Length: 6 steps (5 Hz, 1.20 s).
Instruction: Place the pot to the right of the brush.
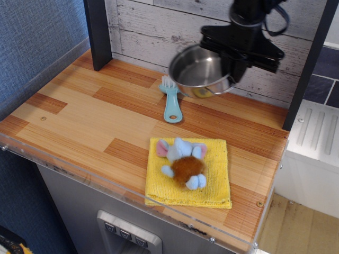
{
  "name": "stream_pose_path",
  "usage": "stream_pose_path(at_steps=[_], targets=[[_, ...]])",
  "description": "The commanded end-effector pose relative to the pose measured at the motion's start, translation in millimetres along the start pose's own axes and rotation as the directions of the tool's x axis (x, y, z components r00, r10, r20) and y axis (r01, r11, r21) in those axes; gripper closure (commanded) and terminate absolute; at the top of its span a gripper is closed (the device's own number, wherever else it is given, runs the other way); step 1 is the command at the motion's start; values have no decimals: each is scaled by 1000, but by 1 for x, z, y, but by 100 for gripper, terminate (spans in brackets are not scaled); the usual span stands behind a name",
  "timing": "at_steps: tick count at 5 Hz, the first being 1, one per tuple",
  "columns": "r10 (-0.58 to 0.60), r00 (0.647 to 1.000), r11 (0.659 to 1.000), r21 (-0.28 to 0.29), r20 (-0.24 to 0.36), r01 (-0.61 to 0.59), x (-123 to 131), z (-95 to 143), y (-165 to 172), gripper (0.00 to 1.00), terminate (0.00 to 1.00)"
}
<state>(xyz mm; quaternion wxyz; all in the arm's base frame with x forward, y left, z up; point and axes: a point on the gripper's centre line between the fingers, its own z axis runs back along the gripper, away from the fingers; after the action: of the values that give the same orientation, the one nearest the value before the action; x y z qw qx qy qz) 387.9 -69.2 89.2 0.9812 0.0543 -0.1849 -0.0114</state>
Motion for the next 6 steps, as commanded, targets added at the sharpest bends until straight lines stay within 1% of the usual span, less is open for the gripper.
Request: stream_pose_path(at_steps=[1, 2, 4, 5, 6], targets=[[-65, 998, 997, -30, 22, 66, -9, 11, -36, 100, 0], [-93, 996, 994, -49, 12, 93, -17, 1, -47, 100, 0], [-114, 993, 992, -51, -23, 112, -24, -22, -50, 100, 0], [-130, 990, 990, -68, -52, 126, -30, -33, -55, 100, 0], [-143, 987, 989, -57, -78, 138, -35, -37, -58, 100, 0]])
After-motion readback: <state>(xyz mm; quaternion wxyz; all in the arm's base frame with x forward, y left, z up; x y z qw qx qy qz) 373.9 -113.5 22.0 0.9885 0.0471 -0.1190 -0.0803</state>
